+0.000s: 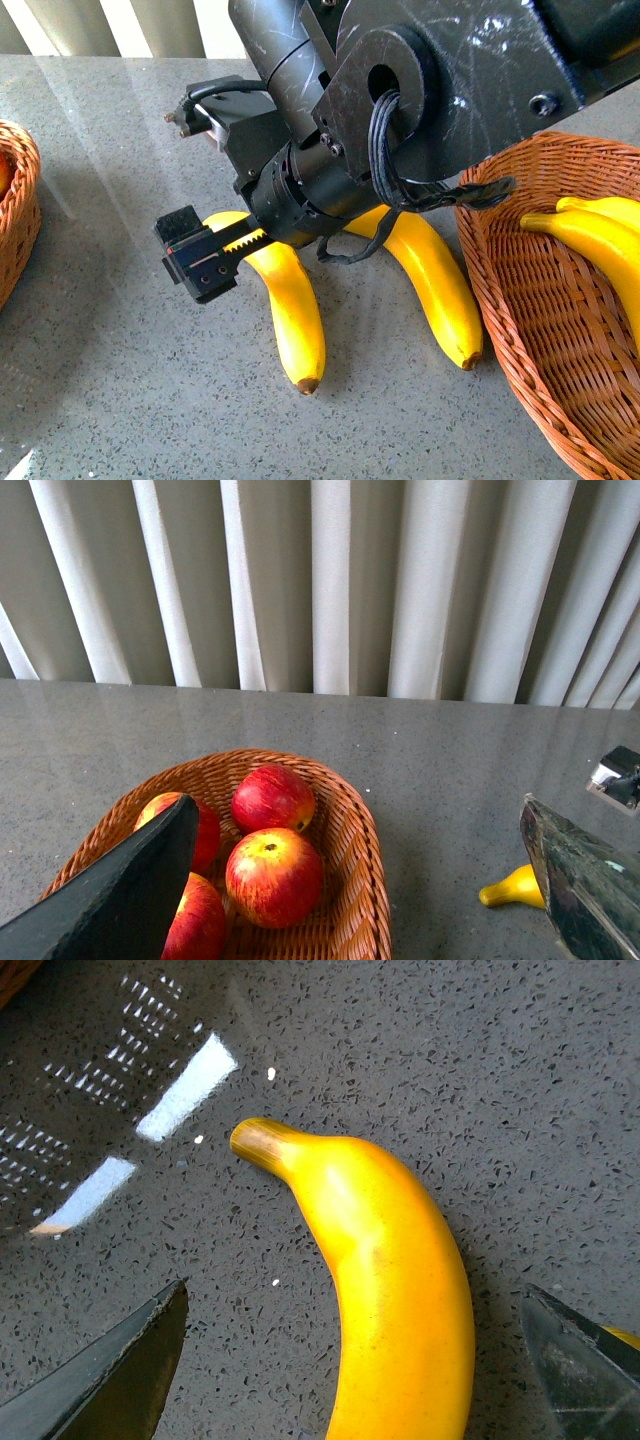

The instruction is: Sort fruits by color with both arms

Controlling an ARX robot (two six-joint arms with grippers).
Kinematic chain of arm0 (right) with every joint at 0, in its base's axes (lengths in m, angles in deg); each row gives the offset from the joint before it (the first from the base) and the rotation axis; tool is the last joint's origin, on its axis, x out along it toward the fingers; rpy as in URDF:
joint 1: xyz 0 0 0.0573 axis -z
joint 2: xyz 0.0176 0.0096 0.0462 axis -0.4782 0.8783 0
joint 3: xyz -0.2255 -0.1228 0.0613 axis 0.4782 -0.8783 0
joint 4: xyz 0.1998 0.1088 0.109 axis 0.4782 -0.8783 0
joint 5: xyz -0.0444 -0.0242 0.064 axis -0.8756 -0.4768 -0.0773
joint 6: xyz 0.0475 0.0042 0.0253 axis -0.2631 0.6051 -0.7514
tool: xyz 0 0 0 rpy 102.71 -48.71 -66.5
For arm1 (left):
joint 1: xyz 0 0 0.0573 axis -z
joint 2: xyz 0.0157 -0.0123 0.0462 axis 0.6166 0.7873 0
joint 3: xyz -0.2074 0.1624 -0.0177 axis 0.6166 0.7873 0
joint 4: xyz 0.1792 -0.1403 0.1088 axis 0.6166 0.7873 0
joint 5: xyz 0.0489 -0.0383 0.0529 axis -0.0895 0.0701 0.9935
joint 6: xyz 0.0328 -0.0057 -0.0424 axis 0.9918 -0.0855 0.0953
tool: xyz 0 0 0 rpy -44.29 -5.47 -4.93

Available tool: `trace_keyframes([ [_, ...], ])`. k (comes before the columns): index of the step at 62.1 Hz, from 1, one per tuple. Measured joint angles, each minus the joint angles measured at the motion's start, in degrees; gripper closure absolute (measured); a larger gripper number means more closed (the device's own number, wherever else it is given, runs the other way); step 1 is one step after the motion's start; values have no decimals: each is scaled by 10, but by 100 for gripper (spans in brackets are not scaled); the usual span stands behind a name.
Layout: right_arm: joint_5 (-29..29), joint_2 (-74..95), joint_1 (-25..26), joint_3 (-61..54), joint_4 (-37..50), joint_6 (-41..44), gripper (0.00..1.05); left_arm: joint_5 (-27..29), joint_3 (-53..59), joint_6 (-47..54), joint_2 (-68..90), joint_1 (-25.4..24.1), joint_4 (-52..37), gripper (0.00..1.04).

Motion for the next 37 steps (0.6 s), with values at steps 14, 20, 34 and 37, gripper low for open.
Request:
trace_keyframes([
  [14,-7,14,-4,0,-3,-12,9,0,0,0,0,0,0,9],
  [20,-10,16,-6,0,-6,-13,9,0,0,0,0,0,0,9],
  [34,-20,20,-9,0,-7,-19,9,0,0,0,0,0,0,9],
  [37,-22,20,-10,0,-8,-19,12,0,0,0,0,0,0,9],
])
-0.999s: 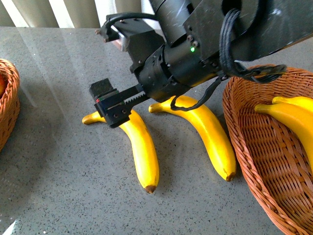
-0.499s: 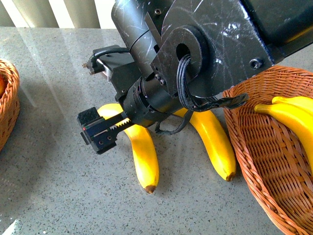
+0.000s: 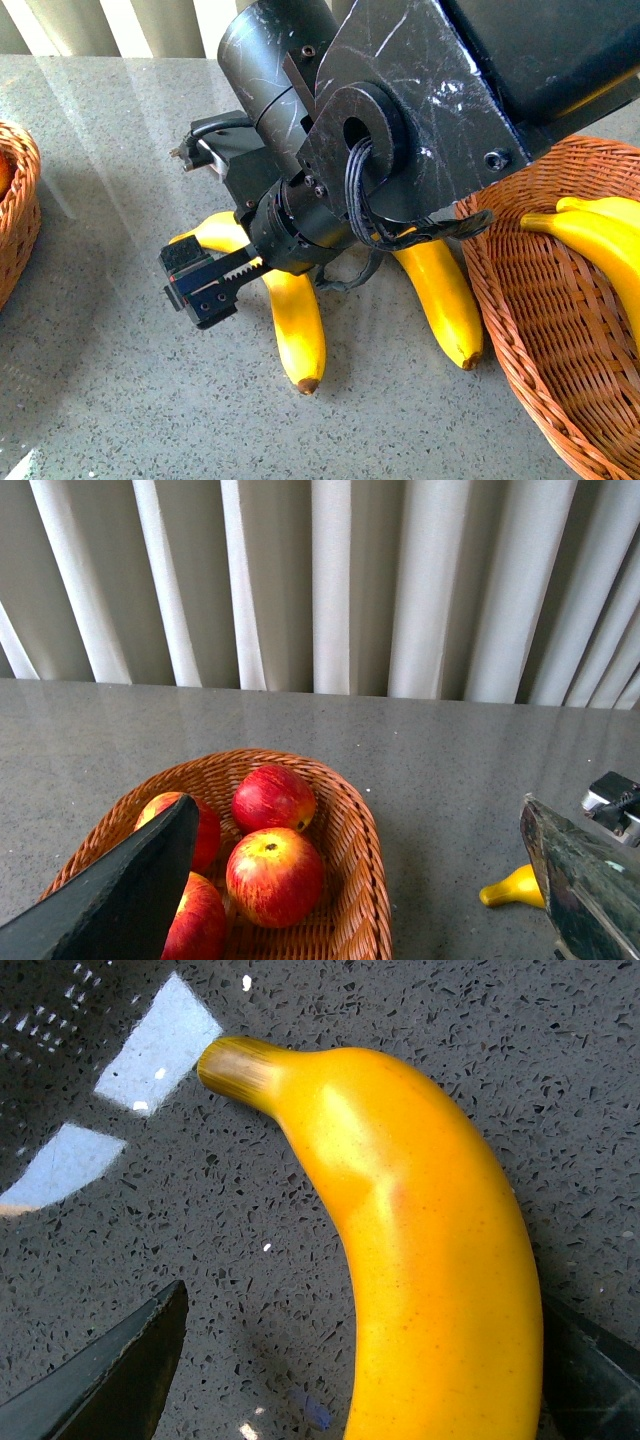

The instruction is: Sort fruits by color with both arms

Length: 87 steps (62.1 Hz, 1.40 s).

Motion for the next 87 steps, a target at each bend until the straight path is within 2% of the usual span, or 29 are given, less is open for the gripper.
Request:
trace_keyframes([
  [5,-3,1,-1,0,-1,-1,20,0,0,0,0,0,0,9],
  [21,-14,3,-1,0,-2,-4,60,0,0,0,0,0,0,9],
  [28,-16,3,-1,-2,-1,-7,71,0,0,0,0,0,0,9],
  [48,-1,-40,9,-38,7,-33,72,0,0,0,0,0,0,9],
  [64,2,-137,40,-58,13,-38,72,0,0,0,0,0,0,9],
  [87,23,-277,145,-126,14,-20,72,0,0,0,0,0,0,9],
])
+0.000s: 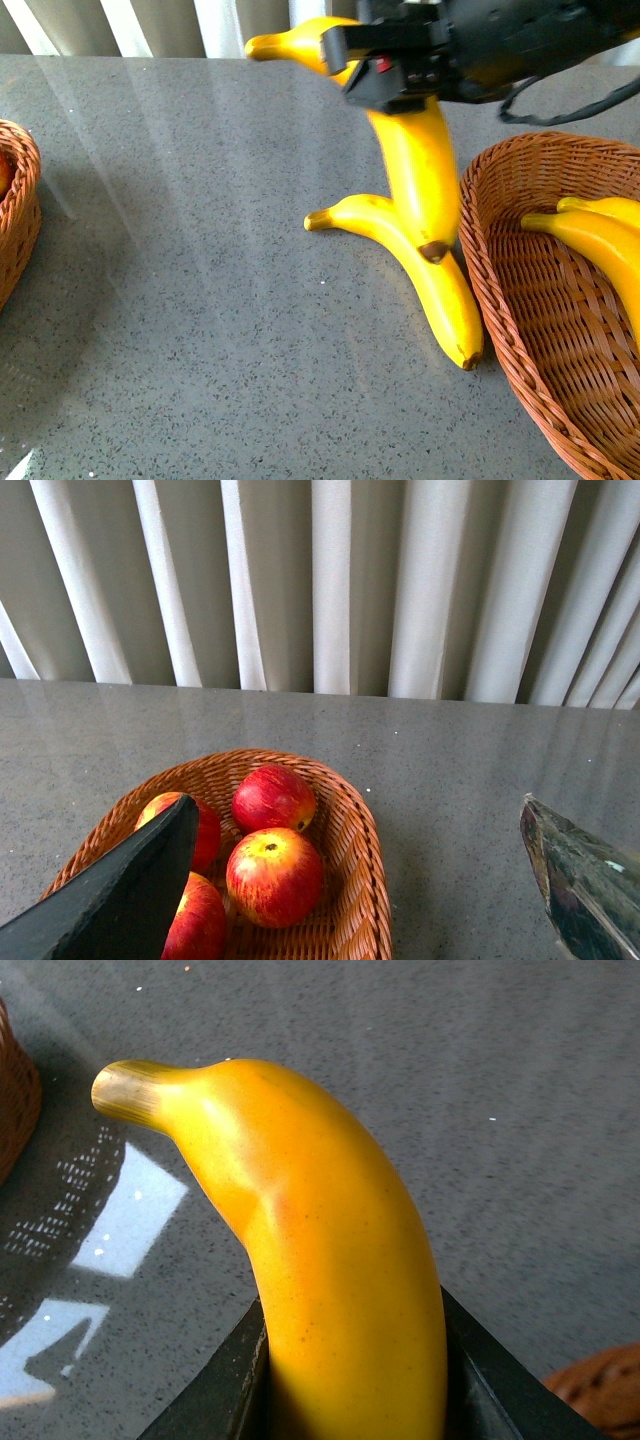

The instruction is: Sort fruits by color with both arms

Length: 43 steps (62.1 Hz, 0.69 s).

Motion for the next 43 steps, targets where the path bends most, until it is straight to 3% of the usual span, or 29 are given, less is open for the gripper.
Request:
trace_keyframes([
  [23,8,-101,152,-158,23,28,72,0,0,0,0,0,0,9],
  [31,4,-98,176,-203,43,20,72,0,0,0,0,0,0,9],
  [43,-18,-70,169,-217,63,14,72,0,0,0,0,0,0,9],
])
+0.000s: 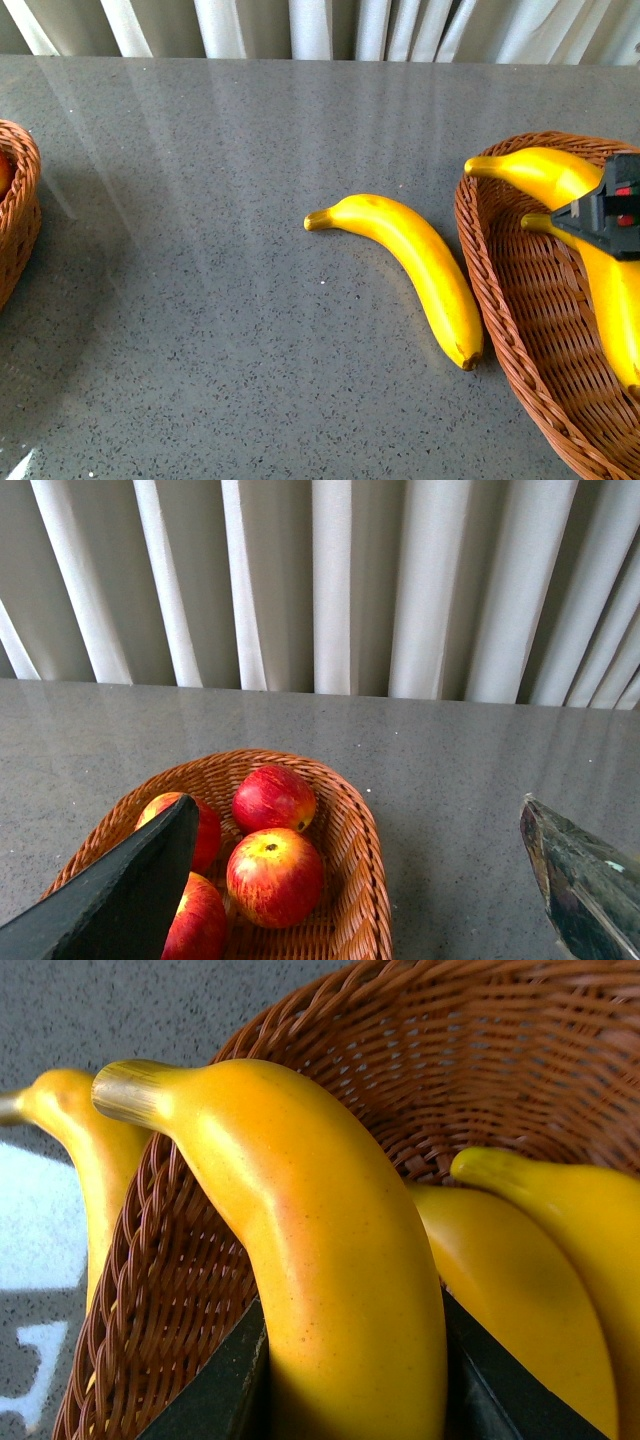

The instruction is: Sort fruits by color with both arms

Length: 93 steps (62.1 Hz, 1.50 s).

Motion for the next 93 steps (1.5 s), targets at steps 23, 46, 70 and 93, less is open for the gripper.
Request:
trace_keyframes([
  [23,-23,24,-12,-24,15,-5,73,0,0,0,0,0,0,9],
  [46,-31,23,-2,-45,6,5,23,0,0,0,0,0,0,9],
  [70,-20,-45,-20,15,-52,95,9,0,0,0,0,0,0,9],
  [93,8,54,-110,172,-149,256,9,0,0,0,0,0,0,9],
])
